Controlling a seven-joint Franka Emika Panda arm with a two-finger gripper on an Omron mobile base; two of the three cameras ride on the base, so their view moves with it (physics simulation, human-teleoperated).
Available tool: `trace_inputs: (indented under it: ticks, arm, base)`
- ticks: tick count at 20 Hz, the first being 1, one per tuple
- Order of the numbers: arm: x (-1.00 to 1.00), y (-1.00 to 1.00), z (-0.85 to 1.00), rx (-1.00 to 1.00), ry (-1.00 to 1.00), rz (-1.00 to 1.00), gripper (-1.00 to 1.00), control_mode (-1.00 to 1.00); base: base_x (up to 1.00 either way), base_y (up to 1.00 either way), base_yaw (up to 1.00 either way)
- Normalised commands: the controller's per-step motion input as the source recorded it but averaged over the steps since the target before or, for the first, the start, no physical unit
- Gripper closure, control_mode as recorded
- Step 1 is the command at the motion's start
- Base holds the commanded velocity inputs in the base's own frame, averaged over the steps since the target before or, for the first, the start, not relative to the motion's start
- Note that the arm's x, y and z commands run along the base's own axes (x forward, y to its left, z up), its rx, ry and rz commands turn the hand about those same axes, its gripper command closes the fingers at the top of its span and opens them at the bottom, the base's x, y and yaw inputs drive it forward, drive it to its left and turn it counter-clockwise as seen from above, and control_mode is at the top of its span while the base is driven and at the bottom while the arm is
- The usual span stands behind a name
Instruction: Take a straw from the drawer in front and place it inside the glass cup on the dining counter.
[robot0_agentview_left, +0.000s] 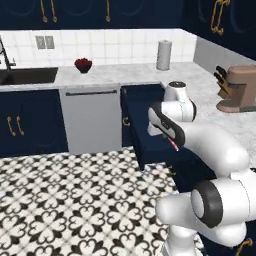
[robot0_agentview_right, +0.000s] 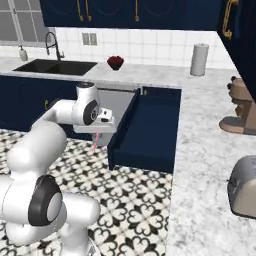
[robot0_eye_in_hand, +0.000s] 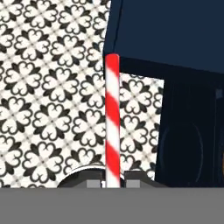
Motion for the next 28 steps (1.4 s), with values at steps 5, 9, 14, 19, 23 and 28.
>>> trace_inputs:
  ticks: [5,9,14,19,23,28]
  arm:
    - [0.00,0.00,0.00,0.00,0.00,0.00,1.00,1.00]
    - [0.00,0.00,0.00,0.00,0.00,0.00,1.00,1.00]
    - [0.00,0.00,0.00,0.00,0.00,0.00,1.00,1.00]
    - [0.00,0.00,0.00,0.00,0.00,0.00,1.00,1.00]
    - [0.00,0.00,0.00,0.00,0.00,0.00,1.00,1.00]
    - [0.00,0.00,0.00,0.00,0.00,0.00,1.00,1.00]
  base:
    - [-0.49,0.48,0.74]
    - [-0.12,0.66,0.52]
    - [0.00,0.90,0.21]
    - [0.00,1.00,0.23]
    - [0.01,1.00,0.19]
    - [0.00,1.00,0.18]
